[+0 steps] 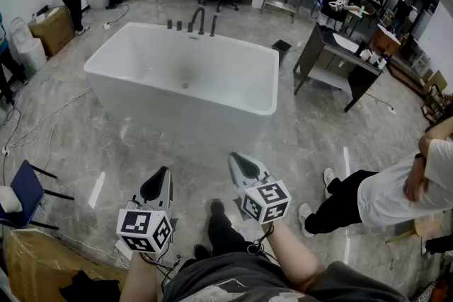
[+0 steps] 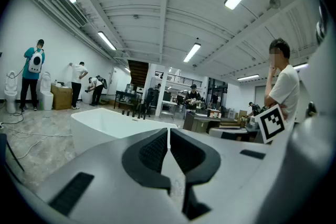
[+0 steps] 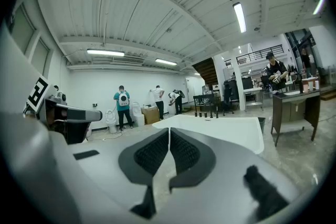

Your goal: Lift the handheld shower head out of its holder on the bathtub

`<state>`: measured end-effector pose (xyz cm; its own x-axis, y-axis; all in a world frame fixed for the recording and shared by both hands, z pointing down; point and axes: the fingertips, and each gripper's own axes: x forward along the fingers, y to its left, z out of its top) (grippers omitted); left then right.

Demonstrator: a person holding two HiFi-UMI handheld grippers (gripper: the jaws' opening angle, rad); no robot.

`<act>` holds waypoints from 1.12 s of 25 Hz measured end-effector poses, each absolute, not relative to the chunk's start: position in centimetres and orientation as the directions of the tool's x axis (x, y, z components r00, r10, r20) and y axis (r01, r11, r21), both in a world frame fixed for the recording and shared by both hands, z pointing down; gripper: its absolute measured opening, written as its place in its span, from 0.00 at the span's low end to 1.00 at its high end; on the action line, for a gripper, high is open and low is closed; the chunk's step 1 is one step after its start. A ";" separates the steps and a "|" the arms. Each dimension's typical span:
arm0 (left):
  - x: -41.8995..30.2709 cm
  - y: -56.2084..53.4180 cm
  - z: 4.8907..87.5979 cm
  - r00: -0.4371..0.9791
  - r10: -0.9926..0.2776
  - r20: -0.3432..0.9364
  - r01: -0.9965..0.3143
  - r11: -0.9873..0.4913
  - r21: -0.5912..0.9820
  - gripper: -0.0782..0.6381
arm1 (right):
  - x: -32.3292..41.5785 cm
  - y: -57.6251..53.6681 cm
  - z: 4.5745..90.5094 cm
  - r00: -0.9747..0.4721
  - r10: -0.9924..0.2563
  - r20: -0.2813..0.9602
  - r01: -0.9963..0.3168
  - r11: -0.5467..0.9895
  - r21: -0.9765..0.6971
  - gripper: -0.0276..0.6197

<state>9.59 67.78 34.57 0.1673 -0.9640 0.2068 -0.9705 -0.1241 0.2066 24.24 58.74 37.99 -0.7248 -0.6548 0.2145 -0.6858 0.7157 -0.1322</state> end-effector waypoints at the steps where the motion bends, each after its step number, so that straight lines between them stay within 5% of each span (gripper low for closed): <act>1: 9.3 67.8 34.8 0.162 -0.963 0.217 -0.972 -0.118 0.202 0.15 | 23.9 58.8 38.0 -0.729 -0.651 0.211 -0.682 0.717 -0.142 0.09; 28: 4.9 65.5 37.8 0.094 -0.951 0.294 -0.981 -0.038 0.190 0.14 | 21.5 55.1 40.1 -0.744 -0.635 0.207 -0.668 0.713 -0.214 0.09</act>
<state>4.87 65.51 37.81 0.0941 -0.9512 0.2938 -0.9811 -0.0384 0.1897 21.48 55.13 40.07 -0.7444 -0.6350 0.2066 -0.6676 0.7129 -0.2144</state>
